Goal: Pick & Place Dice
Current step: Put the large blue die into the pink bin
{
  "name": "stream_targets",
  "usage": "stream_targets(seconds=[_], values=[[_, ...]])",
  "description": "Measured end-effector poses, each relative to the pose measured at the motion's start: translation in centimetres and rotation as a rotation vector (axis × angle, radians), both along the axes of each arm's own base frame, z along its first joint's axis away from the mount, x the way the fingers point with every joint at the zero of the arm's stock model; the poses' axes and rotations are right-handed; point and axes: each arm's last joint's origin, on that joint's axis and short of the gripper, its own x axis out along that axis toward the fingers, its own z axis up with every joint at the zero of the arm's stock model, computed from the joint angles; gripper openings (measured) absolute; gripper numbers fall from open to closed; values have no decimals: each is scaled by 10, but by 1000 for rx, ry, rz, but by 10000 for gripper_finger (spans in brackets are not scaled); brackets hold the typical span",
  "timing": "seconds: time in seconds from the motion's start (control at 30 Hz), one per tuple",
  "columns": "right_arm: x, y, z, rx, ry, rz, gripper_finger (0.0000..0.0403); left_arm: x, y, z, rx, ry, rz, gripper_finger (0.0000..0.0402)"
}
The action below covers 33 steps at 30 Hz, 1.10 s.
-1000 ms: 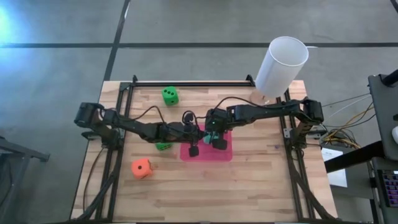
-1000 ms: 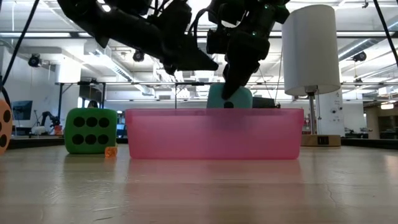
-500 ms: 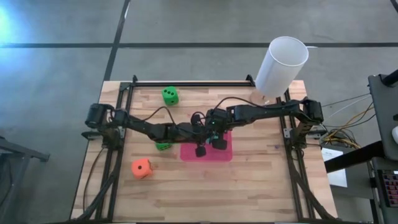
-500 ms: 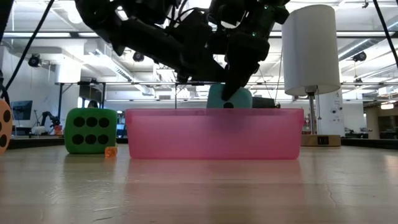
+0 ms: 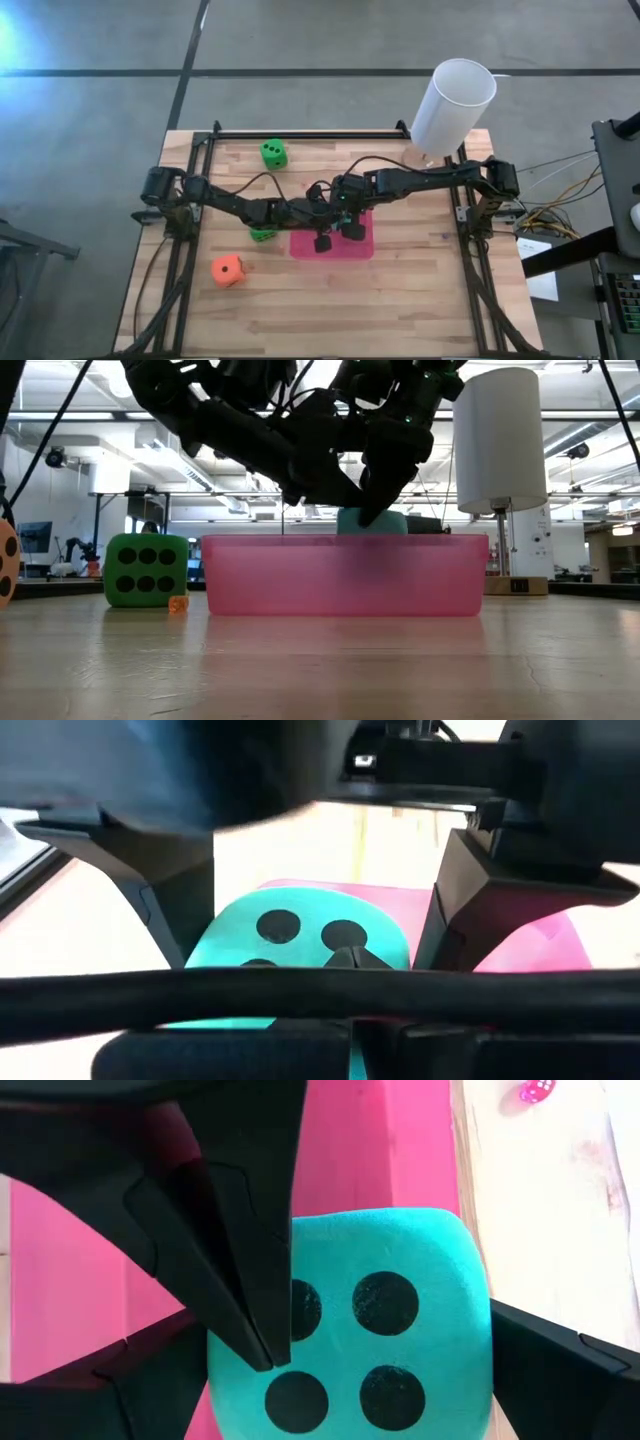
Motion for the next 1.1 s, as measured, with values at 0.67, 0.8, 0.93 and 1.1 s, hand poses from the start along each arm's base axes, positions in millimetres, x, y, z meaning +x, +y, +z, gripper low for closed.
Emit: stream_targets(seconds=[0.67,0.8,0.93,1.1], values=[[-4,0,-4,0,27,12,400,7,3,-3,1,11,6,8],[-4,0,-4,-6,24,25,400,8,3,-2,6,0,3,8],[-4,0,-4,-14,22,39,400,9,3,-1,30,-6,-9,8],[-3,0,-3,-18,13,48,400,7,3,4,46,-13,-22,8]])
